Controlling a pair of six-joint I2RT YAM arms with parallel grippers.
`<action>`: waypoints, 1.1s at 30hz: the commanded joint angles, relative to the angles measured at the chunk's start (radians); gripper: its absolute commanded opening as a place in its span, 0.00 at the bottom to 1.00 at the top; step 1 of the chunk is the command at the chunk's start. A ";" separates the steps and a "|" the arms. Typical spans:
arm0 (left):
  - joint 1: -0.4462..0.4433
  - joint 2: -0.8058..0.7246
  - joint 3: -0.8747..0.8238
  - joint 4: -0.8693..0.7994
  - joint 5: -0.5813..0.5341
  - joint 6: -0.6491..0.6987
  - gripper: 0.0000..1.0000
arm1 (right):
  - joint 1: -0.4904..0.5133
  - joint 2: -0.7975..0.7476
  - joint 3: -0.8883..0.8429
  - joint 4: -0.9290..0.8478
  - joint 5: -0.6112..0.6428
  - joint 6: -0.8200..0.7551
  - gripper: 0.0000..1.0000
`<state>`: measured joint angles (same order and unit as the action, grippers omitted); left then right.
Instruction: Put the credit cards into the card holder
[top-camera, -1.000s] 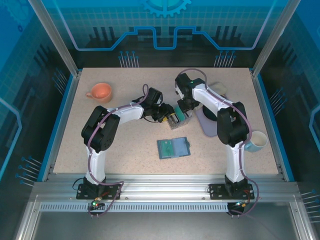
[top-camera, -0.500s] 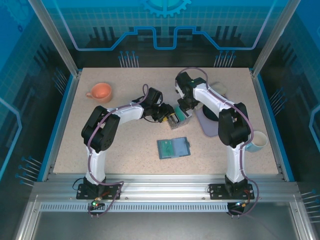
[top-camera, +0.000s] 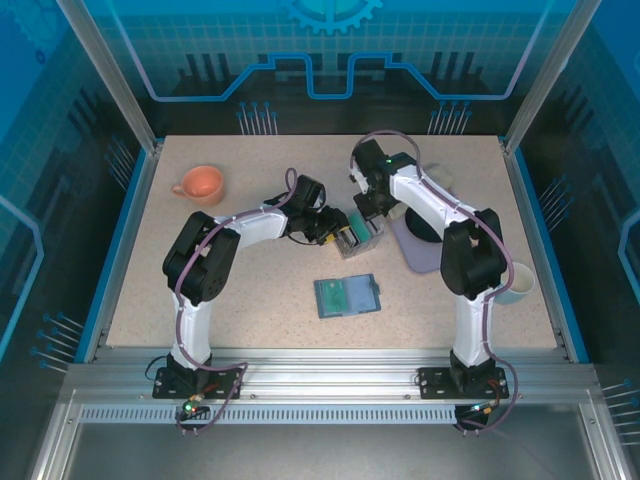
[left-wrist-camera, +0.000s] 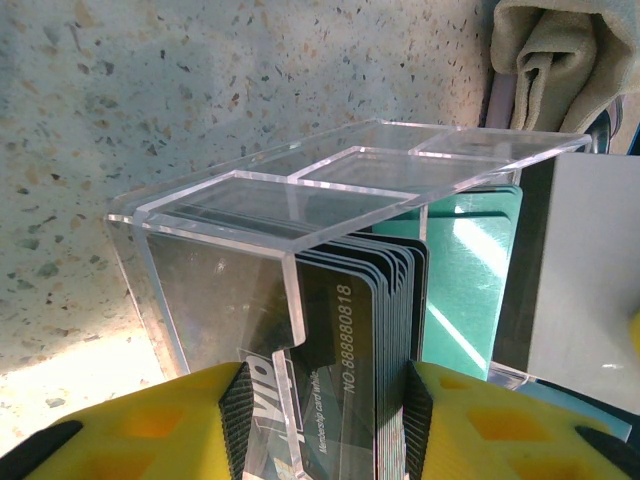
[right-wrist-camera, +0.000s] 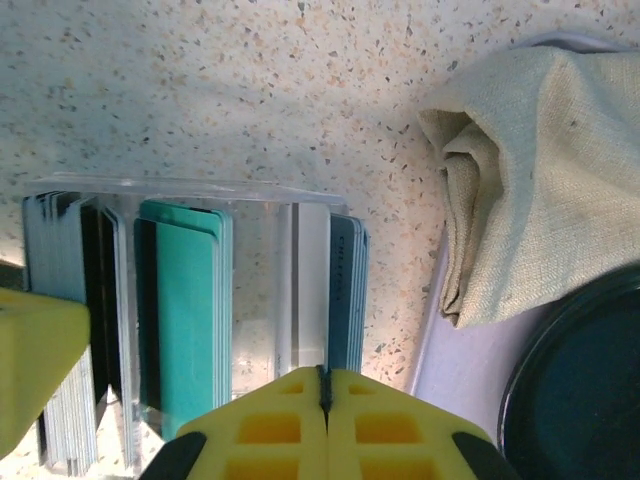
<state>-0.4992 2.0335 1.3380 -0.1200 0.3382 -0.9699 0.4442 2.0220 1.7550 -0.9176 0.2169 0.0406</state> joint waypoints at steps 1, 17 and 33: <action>0.007 0.001 -0.035 -0.086 -0.011 -0.012 0.44 | -0.007 -0.050 0.001 -0.033 -0.045 0.021 0.03; 0.008 -0.177 -0.084 -0.032 -0.016 0.014 0.64 | -0.129 -0.334 -0.190 0.095 -0.423 0.222 0.00; 0.005 -0.436 -0.436 0.573 0.257 -0.245 0.67 | -0.256 -0.634 -0.596 0.473 -0.964 0.595 0.00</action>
<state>-0.4992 1.6154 0.9321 0.2535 0.4923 -1.1225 0.2020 1.4250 1.1923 -0.5453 -0.6235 0.5415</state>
